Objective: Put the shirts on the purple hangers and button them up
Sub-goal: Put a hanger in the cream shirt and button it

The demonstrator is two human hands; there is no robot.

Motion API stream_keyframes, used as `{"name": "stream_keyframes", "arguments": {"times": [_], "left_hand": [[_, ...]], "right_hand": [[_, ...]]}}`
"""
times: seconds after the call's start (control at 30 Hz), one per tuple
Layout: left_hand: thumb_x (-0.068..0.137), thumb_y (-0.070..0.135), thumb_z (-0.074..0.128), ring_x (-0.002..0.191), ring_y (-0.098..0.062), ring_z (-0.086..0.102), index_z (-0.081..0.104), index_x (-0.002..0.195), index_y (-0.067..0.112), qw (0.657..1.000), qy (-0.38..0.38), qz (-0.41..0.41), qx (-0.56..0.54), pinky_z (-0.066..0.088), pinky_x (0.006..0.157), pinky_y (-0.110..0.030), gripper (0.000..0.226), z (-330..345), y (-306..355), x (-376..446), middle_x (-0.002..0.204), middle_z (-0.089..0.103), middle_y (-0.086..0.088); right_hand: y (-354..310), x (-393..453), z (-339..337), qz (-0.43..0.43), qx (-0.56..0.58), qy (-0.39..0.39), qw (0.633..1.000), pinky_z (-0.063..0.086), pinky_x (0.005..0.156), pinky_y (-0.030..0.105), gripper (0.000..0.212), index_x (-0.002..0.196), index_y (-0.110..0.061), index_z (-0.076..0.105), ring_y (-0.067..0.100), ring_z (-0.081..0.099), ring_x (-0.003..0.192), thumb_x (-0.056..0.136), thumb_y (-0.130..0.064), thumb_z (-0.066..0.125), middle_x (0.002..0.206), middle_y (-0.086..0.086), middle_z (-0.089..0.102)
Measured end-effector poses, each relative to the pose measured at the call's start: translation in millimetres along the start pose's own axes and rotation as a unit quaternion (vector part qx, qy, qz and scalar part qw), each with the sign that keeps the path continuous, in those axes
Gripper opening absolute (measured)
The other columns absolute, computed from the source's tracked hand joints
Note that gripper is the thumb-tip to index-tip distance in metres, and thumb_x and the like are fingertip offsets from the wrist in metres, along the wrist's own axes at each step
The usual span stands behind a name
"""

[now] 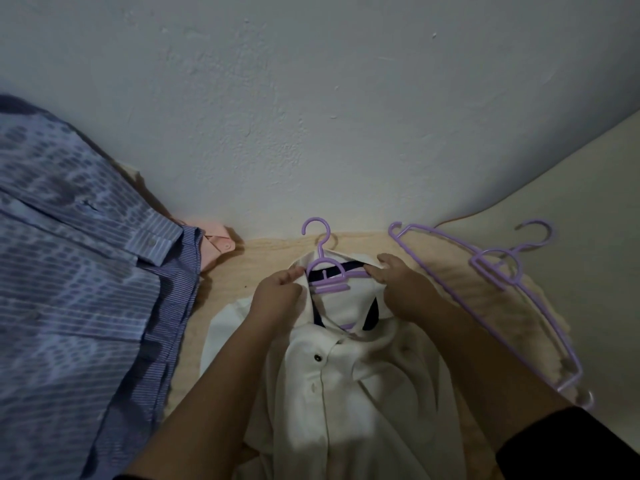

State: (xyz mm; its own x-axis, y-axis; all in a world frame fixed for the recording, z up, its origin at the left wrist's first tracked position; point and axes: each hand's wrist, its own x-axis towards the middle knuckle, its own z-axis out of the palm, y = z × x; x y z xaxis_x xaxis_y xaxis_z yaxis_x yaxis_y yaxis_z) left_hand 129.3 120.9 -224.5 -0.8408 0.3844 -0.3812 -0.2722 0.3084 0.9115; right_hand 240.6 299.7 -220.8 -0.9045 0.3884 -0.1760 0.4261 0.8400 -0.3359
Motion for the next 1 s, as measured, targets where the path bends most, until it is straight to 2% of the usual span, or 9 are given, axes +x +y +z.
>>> {"name": "stream_keyframes", "arguments": {"times": [0.13,0.27,0.4,0.47,0.6,0.7,0.8,0.9,1.0], "left_hand": [[0.091,-0.006,0.041,0.066,-0.001,0.051,0.054,0.135,0.015,0.998,-0.022,0.030,0.042,0.042,0.047,-0.006,0.051,-2.3,0.4,-4.0,0.116,0.056,0.004],[0.089,-0.004,0.044,0.062,-0.011,0.053,0.061,0.128,0.019,1.000,-0.004,0.000,0.013,0.045,0.048,-0.014,0.048,-9.2,-0.7,-3.2,0.084,0.063,0.010],[0.091,0.007,0.058,0.048,-0.012,0.054,0.069,0.110,0.004,0.992,-0.005,-0.049,-0.112,0.041,0.040,-0.013,0.022,-15.9,4.4,-3.3,0.062,0.061,-0.003],[0.092,0.001,0.050,0.046,-0.010,0.059,0.068,0.109,0.001,0.984,-0.027,-0.061,-0.167,0.046,0.043,-0.015,0.025,-19.8,5.8,-1.4,0.057,0.065,-0.003],[0.070,-0.005,0.031,0.057,-0.019,0.066,0.065,0.093,0.004,0.942,-0.105,-0.110,-0.298,0.054,0.052,-0.022,0.042,-35.9,6.1,3.9,0.070,0.069,-0.009],[0.068,0.001,0.032,0.057,-0.020,0.063,0.064,0.082,0.008,0.926,-0.116,-0.125,-0.336,0.054,0.062,-0.026,0.036,-41.4,4.8,5.8,0.068,0.066,-0.006],[0.086,0.007,0.040,0.075,-0.024,0.064,0.067,0.099,0.009,0.965,-0.061,-0.108,-0.231,0.051,0.075,-0.035,0.030,-35.0,-0.2,13.5,0.084,0.072,-0.009],[0.089,0.018,0.057,0.090,-0.027,0.065,0.070,0.107,0.010,0.995,0.012,-0.066,-0.074,0.052,0.079,-0.037,0.023,-26.6,-7.3,17.4,0.107,0.069,-0.015],[0.094,0.010,0.056,0.088,-0.019,0.060,0.062,0.120,0.012,0.997,0.028,-0.050,-0.052,0.050,0.073,-0.028,0.027,-23.7,-15.8,16.5,0.110,0.065,-0.009]], "right_hand": [[-0.5,1.7,1.4,0.006,0.075,-0.005,0.997,0.017,0.108,0.016,0.056,0.146,-0.010,0.026,0.017,0.023,0.142,0.094,0.002,0.040,0.156,0.006,0.018],[-1.5,1.6,-0.4,0.063,0.269,0.052,0.960,0.025,0.096,0.011,0.048,0.136,-0.004,0.047,0.019,0.039,0.133,0.088,0.000,0.050,0.145,0.009,0.042],[5.9,5.5,5.4,0.134,0.471,0.075,0.869,0.038,0.107,0.034,0.034,0.118,-0.015,0.066,0.021,0.054,0.119,0.085,-0.012,0.063,0.127,0.007,0.060],[8.3,8.6,9.1,0.147,0.538,0.065,0.828,0.040,0.107,0.043,0.025,0.103,-0.023,0.072,0.025,0.056,0.115,0.082,-0.012,0.063,0.125,0.009,0.061],[13.6,4.6,2.4,0.166,0.718,-0.014,0.676,0.056,0.076,0.032,0.031,0.114,-0.011,0.058,0.024,0.062,0.090,0.094,0.002,0.039,0.103,0.011,0.066],[19.7,0.3,2.9,0.169,0.763,-0.039,0.623,0.059,0.059,0.030,0.028,0.107,-0.009,0.060,0.021,0.068,0.075,0.095,0.001,0.036,0.088,0.007,0.072],[17.1,3.6,12.8,0.169,0.724,-0.011,0.668,0.058,0.068,0.030,0.030,0.111,-0.010,0.060,0.024,0.064,0.085,0.094,0.003,0.039,0.099,0.010,0.068],[13.6,9.3,21.8,0.174,0.592,0.044,0.785,0.051,0.091,0.039,0.030,0.108,-0.017,0.067,0.027,0.060,0.102,0.091,0.001,0.049,0.115,0.012,0.065],[9.6,14.8,25.7,0.160,0.416,0.089,0.891,0.043,0.094,0.027,0.029,0.114,-0.011,0.066,0.022,0.055,0.113,0.089,-0.005,0.053,0.122,0.007,0.062]]}}
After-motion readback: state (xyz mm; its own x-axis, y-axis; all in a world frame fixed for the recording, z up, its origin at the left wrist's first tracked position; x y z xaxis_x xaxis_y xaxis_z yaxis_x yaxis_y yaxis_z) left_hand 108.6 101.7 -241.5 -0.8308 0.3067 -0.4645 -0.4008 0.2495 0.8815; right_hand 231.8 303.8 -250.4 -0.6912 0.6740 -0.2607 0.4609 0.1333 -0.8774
